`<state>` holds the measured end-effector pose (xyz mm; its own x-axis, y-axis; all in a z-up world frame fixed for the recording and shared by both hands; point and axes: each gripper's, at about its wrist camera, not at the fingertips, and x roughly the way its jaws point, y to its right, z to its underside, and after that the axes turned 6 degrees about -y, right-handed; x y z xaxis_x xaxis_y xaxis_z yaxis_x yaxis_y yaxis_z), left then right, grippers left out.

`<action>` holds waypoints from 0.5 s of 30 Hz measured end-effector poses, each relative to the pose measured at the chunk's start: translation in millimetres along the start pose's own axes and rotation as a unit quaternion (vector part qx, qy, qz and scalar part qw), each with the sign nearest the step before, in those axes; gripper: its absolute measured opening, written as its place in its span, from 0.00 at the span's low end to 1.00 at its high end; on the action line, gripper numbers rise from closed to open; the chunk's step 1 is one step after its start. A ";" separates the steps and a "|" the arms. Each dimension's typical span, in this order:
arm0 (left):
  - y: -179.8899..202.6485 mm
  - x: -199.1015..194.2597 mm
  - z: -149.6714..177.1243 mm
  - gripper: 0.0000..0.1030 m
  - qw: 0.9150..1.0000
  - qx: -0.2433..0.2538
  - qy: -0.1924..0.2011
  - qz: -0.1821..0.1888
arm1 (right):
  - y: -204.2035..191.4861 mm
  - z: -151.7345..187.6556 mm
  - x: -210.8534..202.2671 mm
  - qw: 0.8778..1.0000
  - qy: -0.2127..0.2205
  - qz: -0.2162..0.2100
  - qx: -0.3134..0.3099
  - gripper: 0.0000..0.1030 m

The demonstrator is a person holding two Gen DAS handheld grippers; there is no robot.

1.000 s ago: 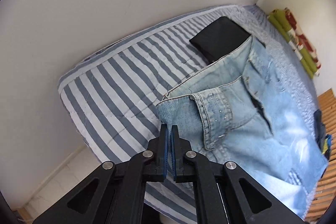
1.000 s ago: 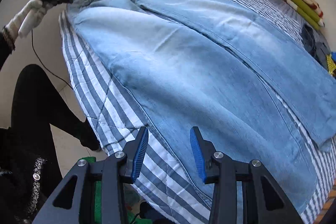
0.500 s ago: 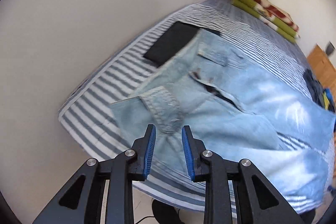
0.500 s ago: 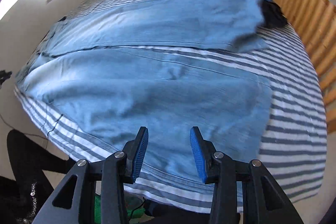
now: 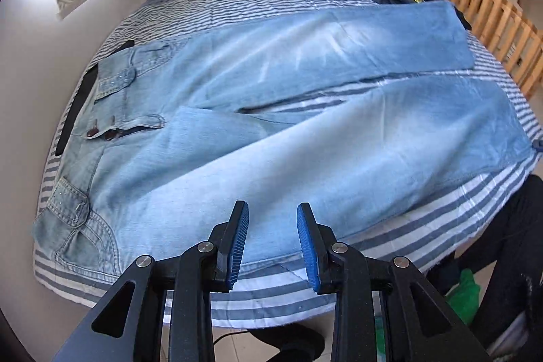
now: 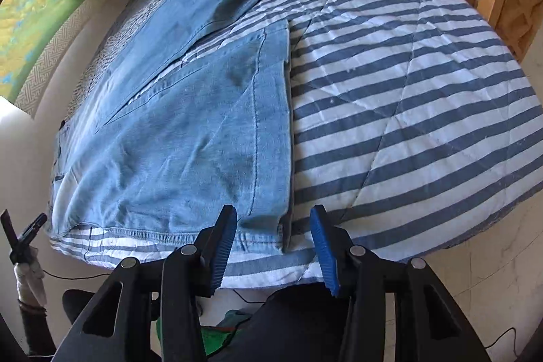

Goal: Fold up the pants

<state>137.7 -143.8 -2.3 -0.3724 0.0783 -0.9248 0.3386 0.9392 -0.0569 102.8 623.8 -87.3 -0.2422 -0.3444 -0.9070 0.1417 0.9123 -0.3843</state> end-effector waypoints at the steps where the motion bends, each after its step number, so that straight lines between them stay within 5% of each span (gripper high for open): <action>1: 5.1 2.6 3.8 0.34 1.000 0.006 -0.006 0.004 | -1.2 4.0 2.9 1.000 -0.006 -0.012 -0.003 0.40; 5: 24.9 16.5 12.5 0.46 0.999 0.031 -0.036 -0.003 | -16.3 15.4 14.3 0.999 -0.017 -0.009 -0.034 0.41; 7: 36.8 18.9 16.5 0.46 0.998 0.051 -0.039 -0.008 | -22.9 17.3 15.7 0.999 -0.008 0.005 -0.048 0.36; 8: 43.5 19.1 18.3 0.46 0.997 0.060 -0.039 -0.012 | -24.7 17.2 15.8 0.999 -0.007 0.004 -0.051 0.20; 11: 62.8 22.8 18.1 0.46 0.995 0.091 -0.033 -0.026 | -27.8 13.4 7.1 0.999 0.008 0.000 -0.050 0.09; 15: 88.6 36.2 10.9 0.46 0.991 0.130 -0.025 -0.022 | -31.5 -4.8 -34.6 0.997 0.055 -0.044 -0.037 0.08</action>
<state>163.6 -61.4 -44.9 -0.3502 0.0170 -0.9365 0.5370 0.8228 -0.1859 102.1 608.0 -43.0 -0.3558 -0.4009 -0.8442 0.0452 0.8949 -0.4440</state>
